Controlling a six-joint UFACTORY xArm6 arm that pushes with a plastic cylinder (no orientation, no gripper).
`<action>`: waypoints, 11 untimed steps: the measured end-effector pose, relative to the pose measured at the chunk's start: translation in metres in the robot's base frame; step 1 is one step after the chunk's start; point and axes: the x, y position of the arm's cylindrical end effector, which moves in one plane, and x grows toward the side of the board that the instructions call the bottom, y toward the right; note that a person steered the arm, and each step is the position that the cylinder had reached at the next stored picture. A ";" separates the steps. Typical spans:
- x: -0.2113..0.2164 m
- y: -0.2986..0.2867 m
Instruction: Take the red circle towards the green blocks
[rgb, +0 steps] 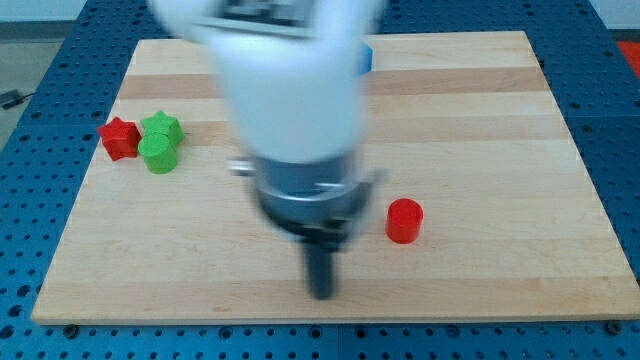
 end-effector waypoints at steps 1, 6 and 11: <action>-0.004 0.091; -0.085 0.011; -0.168 -0.060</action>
